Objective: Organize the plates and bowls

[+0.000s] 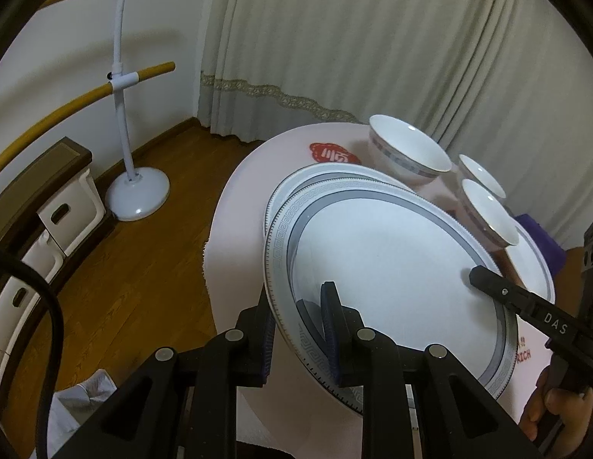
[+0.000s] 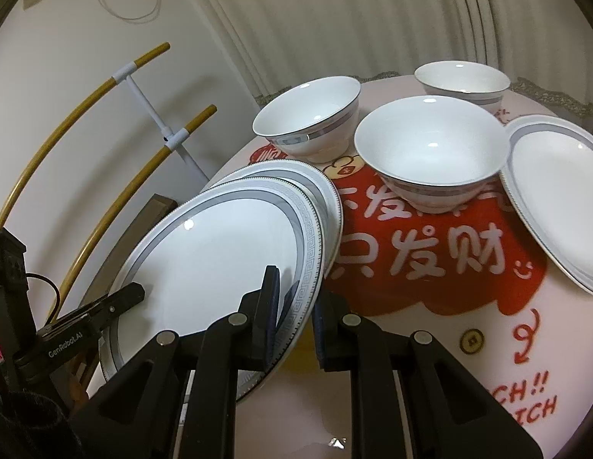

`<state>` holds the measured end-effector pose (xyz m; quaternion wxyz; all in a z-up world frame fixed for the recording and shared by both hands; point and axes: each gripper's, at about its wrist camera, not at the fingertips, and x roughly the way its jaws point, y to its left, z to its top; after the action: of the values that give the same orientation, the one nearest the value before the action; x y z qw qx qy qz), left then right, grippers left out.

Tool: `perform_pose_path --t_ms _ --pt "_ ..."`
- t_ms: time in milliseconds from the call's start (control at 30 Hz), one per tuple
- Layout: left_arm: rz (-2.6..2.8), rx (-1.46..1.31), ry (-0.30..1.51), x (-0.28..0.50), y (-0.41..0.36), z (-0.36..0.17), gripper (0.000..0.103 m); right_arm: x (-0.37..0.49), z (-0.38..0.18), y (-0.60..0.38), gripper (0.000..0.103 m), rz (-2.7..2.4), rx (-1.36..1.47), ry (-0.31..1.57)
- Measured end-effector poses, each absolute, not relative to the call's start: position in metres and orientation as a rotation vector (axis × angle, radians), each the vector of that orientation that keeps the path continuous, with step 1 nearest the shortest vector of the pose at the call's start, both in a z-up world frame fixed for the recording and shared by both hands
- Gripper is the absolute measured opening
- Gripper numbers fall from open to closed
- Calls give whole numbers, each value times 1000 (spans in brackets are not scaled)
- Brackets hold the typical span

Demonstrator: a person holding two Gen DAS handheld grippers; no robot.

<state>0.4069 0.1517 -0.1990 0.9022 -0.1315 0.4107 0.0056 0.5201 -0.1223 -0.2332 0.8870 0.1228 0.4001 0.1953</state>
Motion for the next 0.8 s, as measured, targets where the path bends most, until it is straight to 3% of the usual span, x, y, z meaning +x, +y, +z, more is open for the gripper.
perform_pose_path --t_ms 800 --pt "-4 -245 858 440 156 -213 21 533 -231 -111 16 339 237 836"
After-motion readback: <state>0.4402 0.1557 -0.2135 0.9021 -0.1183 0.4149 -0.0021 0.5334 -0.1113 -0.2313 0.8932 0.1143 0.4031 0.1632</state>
